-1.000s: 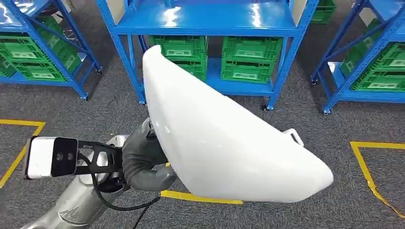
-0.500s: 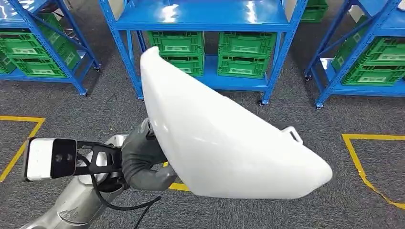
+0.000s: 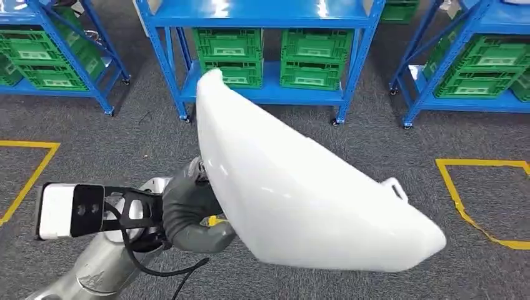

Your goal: Take the parts from the cabinet and place them on the table.

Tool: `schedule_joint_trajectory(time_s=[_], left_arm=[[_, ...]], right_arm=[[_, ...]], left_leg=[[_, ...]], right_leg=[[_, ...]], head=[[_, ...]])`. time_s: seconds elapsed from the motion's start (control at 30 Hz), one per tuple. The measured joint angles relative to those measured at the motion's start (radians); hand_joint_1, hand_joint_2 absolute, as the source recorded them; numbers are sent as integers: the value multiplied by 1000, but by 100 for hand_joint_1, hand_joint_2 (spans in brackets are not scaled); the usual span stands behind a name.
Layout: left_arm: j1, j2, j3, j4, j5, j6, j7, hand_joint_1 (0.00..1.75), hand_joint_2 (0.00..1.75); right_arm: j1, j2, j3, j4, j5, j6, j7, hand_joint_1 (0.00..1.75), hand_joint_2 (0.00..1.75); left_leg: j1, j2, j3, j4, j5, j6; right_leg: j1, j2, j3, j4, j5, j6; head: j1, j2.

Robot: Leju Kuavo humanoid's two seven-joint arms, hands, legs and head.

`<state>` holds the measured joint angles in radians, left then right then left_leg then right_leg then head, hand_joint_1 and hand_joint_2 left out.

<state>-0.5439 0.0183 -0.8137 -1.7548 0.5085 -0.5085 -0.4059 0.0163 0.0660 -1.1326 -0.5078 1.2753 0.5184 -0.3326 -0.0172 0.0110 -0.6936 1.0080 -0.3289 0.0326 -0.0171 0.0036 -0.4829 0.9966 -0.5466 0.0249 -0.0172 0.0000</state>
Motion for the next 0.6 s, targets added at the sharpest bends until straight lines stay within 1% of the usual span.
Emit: schedule_joint_trajectory(time_s=[0.03,0.07,0.1,0.13,0.17,0.2,0.23,0.27,0.3,0.33,0.37,0.4,0.43,0.47,0.5,0.53,0.57,0.6], left_arm=[[1,2,0,1,0,0,0,175,175],[1,3,0,1,0,0,0,175,175],[1,5,0,1,0,0,0,175,175],[1,5,0,1,0,0,0,175,175],[3,5,0,2,0,0,0,175,175],[4,6,0,2,-1,1,0,175,175],[5,7,-1,3,-2,2,0,175,175],[5,7,-1,3,-3,3,1,175,175],[5,7,-1,3,-5,4,2,175,175],[4,6,-2,3,-5,5,2,175,175],[3,4,-2,2,-6,5,2,175,175],[0,1,-2,2,-6,6,3,175,175],[-1,-1,-2,2,-6,6,2,175,175],[-3,-1,-3,2,-6,6,3,175,175],[-4,0,-3,2,-7,6,3,175,175],[-2,-1,-3,2,-7,7,3,175,175],[-3,-3,-5,3,-7,7,3,175,175],[-7,-6,-5,3,-7,8,3,175,175]], right_arm=[[4,1,0,4,2,0,0,0,0],[5,-1,0,5,4,0,-1,0,0],[3,-3,0,7,5,-1,-3,0,0],[1,-5,0,9,8,-2,-3,0,0],[0,-5,0,11,9,-5,-4,0,0],[0,-7,1,15,11,-10,-5,0,0],[0,-9,1,19,12,-15,-6,0,0],[-1,-13,2,24,13,-19,-8,0,0],[-2,-15,2,30,15,-24,-11,0,0],[-3,-17,3,36,15,-30,-15,0,0],[-5,-16,4,43,15,-34,-17,0,0],[-5,-15,6,50,15,-34,-18,0,0],[-5,-21,6,53,16,-35,-18,0,0],[-7,-22,6,58,16,-35,-18,0,0],[-7,-24,6,61,16,-35,-18,0,0],[-6,-24,7,66,16,-35,-18,0,0],[-4,-26,6,71,16,-35,-18,0,0],[-4,-27,7,76,17,-35,-18,0,0]], left_leg=[[5,-2,-5,5,-11,-6],[7,-5,-14,33,-72,-16],[12,-7,-25,93,-146,-25],[16,-7,-40,175,-213,-31],[19,-7,-51,246,-250,-34],[21,-7,-55,309,-259,-35],[21,-7,-43,332,-238,-34],[21,-7,-11,314,-201,-31],[20,-8,46,253,-164,-23],[18,-11,118,164,-155,-12],[12,-16,194,66,-186,3],[7,-13,252,-31,-228,11],[3,-14,251,-33,-227,1],[-4,-14,238,-32,-210,9],[-8,-14,229,-38,-202,14],[3,-10,223,-58,-175,23],[3,-5,213,-65,-158,28],[2,-7,194,-65,-142,38]], right_leg=[[-12,-5,-10,-1,11,-9],[-10,-7,-20,-1,24,-17],[-10,-8,-32,0,38,-22],[-9,-8,-43,1,53,-22],[-7,-8,-60,1,66,-22],[-7,-8,-79,3,79,-21],[-6,-8,-97,6,91,-19],[-5,-8,-116,8,103,-18],[-2,-7,-134,9,117,-17],[1,-6,-146,9,130,-16],[-2,-5,-151,9,140,-14],[3,-3,-155,9,150,-4],[-4,-4,-156,1,163,4],[-9,-5,-157,-4,174,11],[-10,-4,-160,-10,188,18],[-6,-4,-167,-12,192,19],[-7,-5,-180,5,159,12],[-7,-5,-197,51,99,-1]], head=[[0,0],[-2,0],[-5,0],[-5,0],[-5,0],[-5,0],[-5,0],[-5,0],[-5,0],[-5,0],[-5,0],[-3,0],[-2,0],[-7,0],[-10,0],[-8,0],[-7,0],[-3,0]])
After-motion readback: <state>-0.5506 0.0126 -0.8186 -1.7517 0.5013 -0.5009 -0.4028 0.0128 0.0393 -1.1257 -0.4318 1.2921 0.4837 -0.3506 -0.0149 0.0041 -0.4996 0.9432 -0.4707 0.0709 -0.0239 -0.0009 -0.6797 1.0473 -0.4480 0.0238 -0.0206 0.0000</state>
